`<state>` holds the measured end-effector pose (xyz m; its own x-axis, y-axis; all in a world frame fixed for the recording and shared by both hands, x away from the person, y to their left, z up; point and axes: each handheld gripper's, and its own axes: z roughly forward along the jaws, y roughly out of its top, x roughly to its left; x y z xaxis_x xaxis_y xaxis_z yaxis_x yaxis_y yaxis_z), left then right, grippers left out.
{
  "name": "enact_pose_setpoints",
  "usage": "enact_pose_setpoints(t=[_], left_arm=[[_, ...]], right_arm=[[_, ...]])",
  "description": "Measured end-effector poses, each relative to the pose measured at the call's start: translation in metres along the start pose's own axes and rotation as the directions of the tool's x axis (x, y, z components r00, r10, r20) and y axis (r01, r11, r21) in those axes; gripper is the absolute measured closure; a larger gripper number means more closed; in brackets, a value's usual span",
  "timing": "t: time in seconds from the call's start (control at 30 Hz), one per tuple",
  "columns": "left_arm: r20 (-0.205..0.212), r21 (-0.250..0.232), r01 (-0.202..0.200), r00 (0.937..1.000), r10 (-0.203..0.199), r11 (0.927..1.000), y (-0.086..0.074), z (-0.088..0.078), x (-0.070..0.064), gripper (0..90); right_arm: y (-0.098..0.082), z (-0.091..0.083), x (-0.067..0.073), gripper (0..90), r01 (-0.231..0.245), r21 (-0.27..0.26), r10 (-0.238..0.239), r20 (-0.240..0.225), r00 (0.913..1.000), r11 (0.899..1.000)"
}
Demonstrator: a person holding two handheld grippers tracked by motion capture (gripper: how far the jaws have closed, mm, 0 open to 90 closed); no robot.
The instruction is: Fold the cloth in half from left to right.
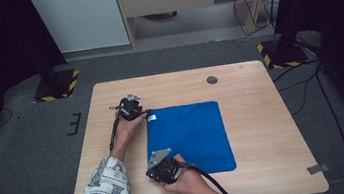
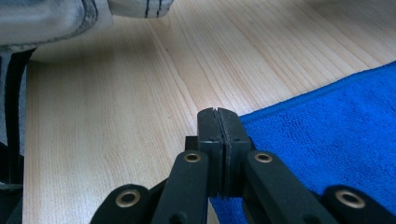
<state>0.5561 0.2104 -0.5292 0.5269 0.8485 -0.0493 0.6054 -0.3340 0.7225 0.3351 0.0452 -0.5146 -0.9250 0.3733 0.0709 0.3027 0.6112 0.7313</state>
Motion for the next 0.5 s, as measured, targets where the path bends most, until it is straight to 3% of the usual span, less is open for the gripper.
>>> enact_pose_setpoints(t=[0.2, 0.37, 0.5], left_arm=[[-0.003, -0.004, -0.024, 0.9997, 0.024, 0.9997, -0.0005, 0.0027, -0.0020, 52.9], [0.031, 0.005, -0.052, 0.9982, 0.052, 0.9986, 0.0008, 0.0025, -0.0077, 74.2], [0.030, 0.011, -0.022, 0.9993, 0.022, 0.9997, 0.0015, 0.0005, -0.0079, 87.1]], right_arm=[[-0.0017, 0.0006, -0.0002, 89.3, 0.000, 0.002, 0.000, 0.000, 1.0000, 1.000], [-0.0018, 0.0003, 0.0002, 89.3, 0.001, -0.001, -0.001, 0.001, 1.0000, 1.000], [-0.0019, -0.0008, 0.0001, 89.3, 0.003, -0.001, -0.003, 0.002, 1.0000, 1.000]])
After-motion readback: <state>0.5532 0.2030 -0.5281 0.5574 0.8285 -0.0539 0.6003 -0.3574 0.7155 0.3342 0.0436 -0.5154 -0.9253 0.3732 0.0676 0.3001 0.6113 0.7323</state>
